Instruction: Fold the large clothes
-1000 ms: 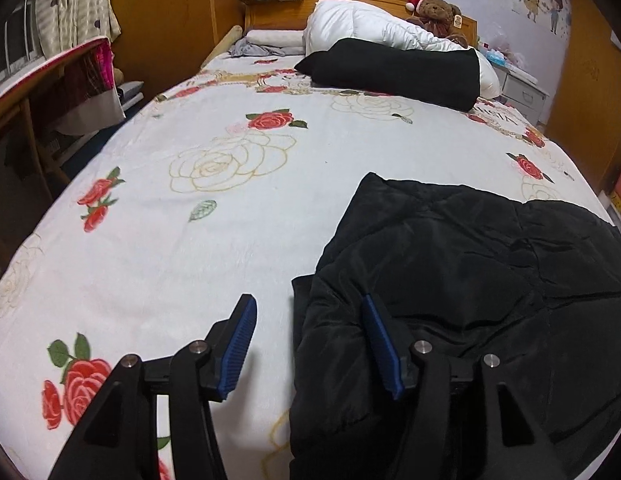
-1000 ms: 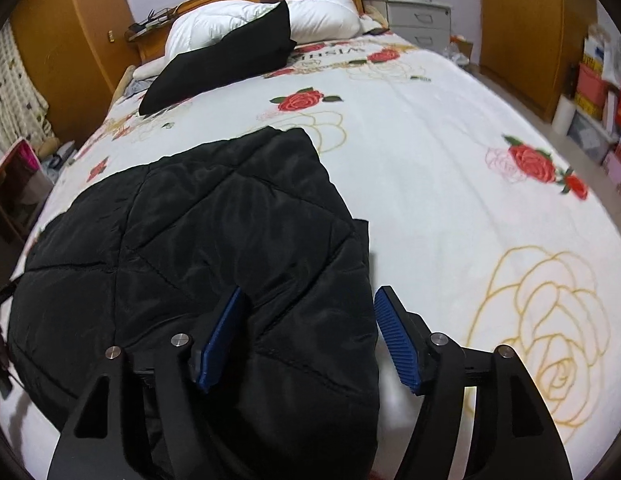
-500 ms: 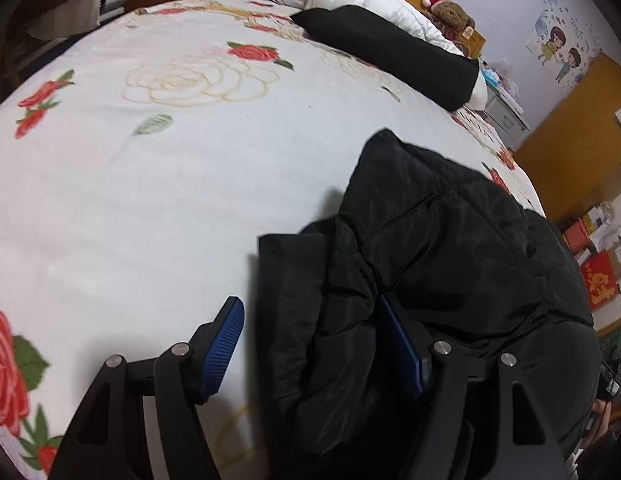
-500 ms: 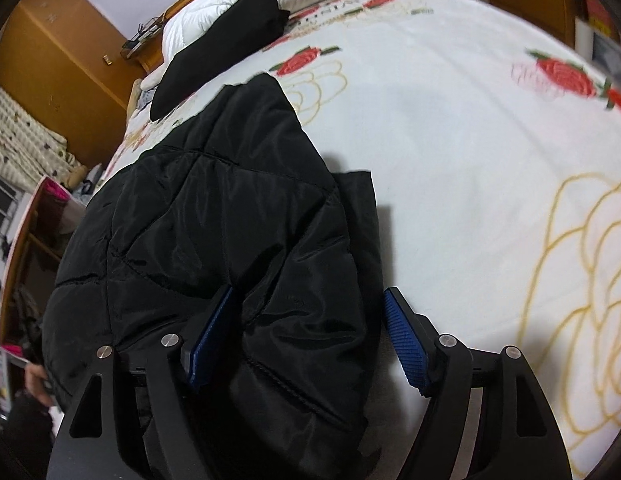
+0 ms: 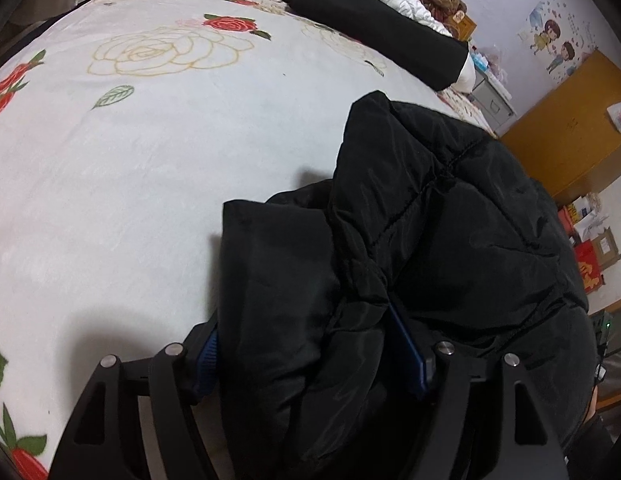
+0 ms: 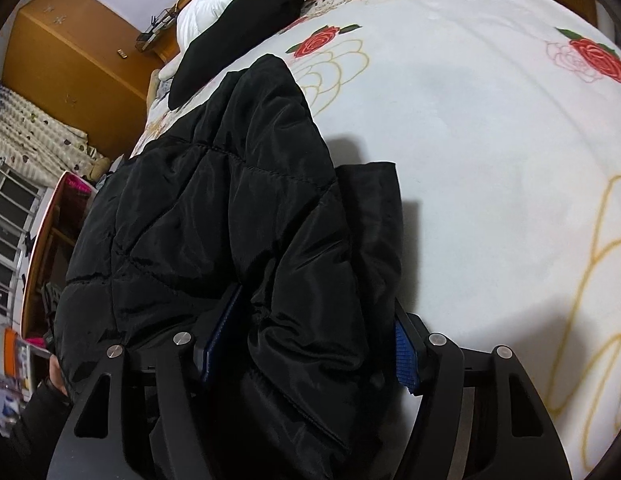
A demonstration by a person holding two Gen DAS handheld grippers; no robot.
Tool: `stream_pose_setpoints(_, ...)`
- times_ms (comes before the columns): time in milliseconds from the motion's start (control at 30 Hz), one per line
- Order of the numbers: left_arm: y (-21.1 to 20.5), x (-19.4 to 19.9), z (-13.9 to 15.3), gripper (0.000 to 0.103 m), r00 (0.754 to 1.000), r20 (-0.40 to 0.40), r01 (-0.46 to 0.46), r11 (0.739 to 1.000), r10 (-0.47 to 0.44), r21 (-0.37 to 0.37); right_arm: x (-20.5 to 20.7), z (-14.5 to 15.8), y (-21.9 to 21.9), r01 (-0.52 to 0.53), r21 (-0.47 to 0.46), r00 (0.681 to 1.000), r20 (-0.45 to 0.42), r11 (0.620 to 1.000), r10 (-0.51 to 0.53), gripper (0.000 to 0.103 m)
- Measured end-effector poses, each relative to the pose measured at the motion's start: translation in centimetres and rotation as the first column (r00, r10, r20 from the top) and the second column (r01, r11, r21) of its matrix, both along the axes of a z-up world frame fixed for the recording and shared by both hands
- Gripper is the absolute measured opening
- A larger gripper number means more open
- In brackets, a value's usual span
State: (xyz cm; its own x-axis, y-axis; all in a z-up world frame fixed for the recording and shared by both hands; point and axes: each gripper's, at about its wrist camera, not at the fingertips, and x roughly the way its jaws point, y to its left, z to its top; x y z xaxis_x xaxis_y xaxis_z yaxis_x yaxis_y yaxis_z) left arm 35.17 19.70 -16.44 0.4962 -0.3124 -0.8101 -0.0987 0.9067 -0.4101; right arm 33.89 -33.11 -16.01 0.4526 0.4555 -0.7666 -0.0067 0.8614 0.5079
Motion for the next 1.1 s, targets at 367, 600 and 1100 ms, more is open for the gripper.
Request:
stream_pose_setpoints(367,-1.7,-0.3,1.2,0.054,0.998,0.034,0.043,0.995,-0.046,0.091,-0.3,1.2,0.7,-0.042,-0.018,0.999,0.018,0.999,0.042,0.035)
stream_pose_setpoints(600,-3.0,-0.6,4.2,0.030,0.998,0.048,0.027,0.979,-0.037,0.200,-1.3,3.7,1.5,-0.018,-0.095,0.999,0.040,0.995,0.022,0.023)
stream_pose_setpoints(1100,-2.9,-2.6,11.9,0.028,0.991,0.124,0.020,0.980,-0.045,0.198,-4.5,10.6,1.2,0.003,-0.107,0.995,0.104,0.994,0.008,0.021)
